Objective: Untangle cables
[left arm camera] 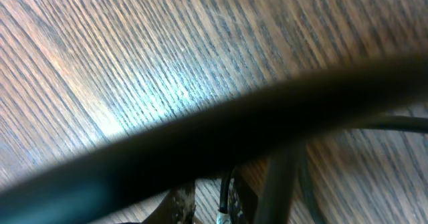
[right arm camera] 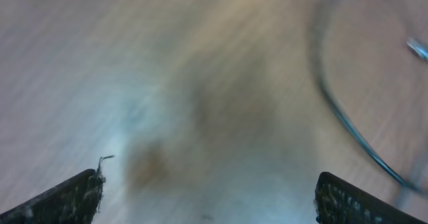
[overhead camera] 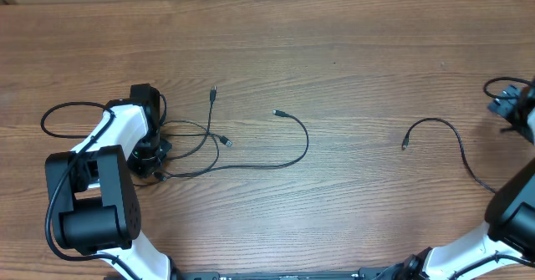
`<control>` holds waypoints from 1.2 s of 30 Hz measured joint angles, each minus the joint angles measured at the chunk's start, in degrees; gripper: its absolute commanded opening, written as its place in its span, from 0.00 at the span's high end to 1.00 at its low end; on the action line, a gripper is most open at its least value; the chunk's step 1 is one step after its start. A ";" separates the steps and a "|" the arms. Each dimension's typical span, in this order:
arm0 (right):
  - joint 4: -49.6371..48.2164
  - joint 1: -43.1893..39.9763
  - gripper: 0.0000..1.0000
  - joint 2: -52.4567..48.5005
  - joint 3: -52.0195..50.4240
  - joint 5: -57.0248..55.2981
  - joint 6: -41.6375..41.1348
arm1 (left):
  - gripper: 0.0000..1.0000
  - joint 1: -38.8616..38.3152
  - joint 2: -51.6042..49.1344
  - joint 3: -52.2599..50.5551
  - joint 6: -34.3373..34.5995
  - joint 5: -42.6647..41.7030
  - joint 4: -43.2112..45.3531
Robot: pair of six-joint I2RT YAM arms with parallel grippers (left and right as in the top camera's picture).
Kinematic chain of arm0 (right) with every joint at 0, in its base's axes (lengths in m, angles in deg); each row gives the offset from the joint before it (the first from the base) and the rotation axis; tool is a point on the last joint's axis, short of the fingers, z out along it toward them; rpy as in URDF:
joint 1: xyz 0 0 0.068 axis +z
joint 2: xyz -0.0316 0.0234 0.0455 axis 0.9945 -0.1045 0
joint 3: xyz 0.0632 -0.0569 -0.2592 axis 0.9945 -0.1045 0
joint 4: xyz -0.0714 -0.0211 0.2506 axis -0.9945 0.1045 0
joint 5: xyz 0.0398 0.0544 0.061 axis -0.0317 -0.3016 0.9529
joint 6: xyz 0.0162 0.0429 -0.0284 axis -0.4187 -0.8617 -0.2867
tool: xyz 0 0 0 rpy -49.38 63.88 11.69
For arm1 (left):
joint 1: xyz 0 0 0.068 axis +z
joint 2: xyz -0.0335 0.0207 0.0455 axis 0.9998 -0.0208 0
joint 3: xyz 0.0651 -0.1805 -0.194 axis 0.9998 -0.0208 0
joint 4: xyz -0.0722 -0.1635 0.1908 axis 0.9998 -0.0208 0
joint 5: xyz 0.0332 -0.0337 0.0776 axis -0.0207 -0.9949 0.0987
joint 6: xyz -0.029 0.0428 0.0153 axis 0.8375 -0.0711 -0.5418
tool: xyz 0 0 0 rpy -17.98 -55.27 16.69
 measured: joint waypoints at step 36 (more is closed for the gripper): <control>-17.14 -25.99 0.27 -8.79 -5.07 30.18 3.76 | 0.81 -0.04 0.11 0.13 0.02 -3.78 -1.05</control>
